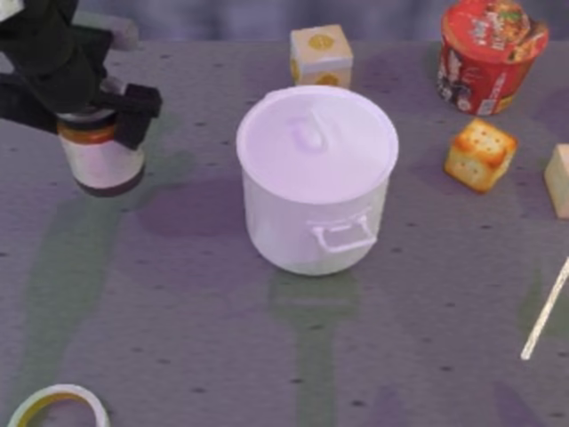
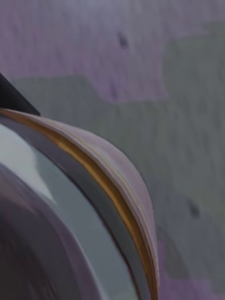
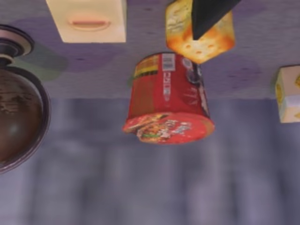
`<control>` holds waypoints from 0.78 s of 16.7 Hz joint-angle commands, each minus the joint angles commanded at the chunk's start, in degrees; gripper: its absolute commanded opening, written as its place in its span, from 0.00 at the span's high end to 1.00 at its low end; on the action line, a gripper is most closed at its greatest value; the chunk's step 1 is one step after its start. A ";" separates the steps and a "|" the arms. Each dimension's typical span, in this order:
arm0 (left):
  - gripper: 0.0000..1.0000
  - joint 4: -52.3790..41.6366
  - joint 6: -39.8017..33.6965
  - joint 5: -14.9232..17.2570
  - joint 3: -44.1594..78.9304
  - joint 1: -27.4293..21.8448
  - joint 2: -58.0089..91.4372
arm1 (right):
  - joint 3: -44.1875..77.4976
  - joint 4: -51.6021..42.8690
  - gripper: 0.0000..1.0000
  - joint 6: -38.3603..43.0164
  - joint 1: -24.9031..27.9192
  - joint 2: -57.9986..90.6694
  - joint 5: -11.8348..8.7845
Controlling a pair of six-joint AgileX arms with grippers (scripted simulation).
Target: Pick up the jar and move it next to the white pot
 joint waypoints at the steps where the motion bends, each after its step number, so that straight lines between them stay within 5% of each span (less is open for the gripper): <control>1: 1.00 1.65 -4.78 -1.30 -2.25 -1.58 -1.06 | 0.00 0.00 0.00 0.00 0.00 0.00 0.00; 6: 1.00 8.18 -21.38 -6.50 -11.73 -7.83 -5.40 | 0.00 0.00 0.00 0.00 0.00 0.00 0.00; 13: 1.00 9.24 -23.88 -7.42 -13.61 -8.77 -5.87 | 0.00 0.00 0.00 0.00 0.00 0.00 0.00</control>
